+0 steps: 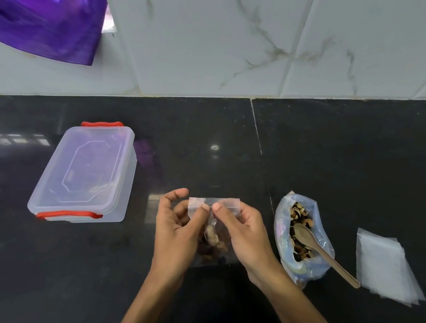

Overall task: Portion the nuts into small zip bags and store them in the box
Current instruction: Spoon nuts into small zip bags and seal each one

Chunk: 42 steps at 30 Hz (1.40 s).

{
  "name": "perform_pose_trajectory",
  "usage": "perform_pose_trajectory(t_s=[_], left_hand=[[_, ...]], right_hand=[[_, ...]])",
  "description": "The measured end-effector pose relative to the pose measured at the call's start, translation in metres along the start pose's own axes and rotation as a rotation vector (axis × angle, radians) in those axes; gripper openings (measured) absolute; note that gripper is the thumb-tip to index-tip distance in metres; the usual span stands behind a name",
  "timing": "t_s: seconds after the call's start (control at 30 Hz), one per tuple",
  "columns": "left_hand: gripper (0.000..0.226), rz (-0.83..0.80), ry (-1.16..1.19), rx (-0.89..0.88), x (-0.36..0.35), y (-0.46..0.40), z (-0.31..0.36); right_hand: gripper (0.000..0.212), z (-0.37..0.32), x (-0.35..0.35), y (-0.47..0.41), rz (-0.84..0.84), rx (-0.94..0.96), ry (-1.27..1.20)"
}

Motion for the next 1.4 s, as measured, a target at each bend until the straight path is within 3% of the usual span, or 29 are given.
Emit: perform_pose_trajectory(t_s=[0.27,0.43,0.57,1.17,1.4], left_hand=[[0.032,0.022,-0.051,0.03,0.021,0.006,0.011],[0.021,-0.137,-0.049,0.1,0.02,0.011,0.011],[0.009,-0.076,-0.069,0.077,0.031,0.009,0.012],[0.009,-0.053,-0.089,0.036,0.046,0.011,0.01],[0.011,-0.039,-0.065,0.034,0.045,0.014,0.01]], right_hand=[[0.02,-0.001,-0.015,0.001,0.059,0.003,-0.048],[0.022,-0.001,-0.028,0.0,0.053,-0.022,-0.051],[0.022,0.001,-0.031,-0.001,0.079,-0.041,-0.111],[0.01,0.006,-0.044,-0.004,0.091,-0.02,-0.094],[0.016,0.01,-0.042,0.0,0.118,-0.049,-0.141]])
Point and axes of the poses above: each hand's wrist, its own y-axis away from the middle knuckle, its own x-axis out of the back of the hand, z = x × y, the point moved 5 cm from there along -y, towards the middle knuckle, and after that the axes turned 14 degrees about -z, right-handed, at the moved point
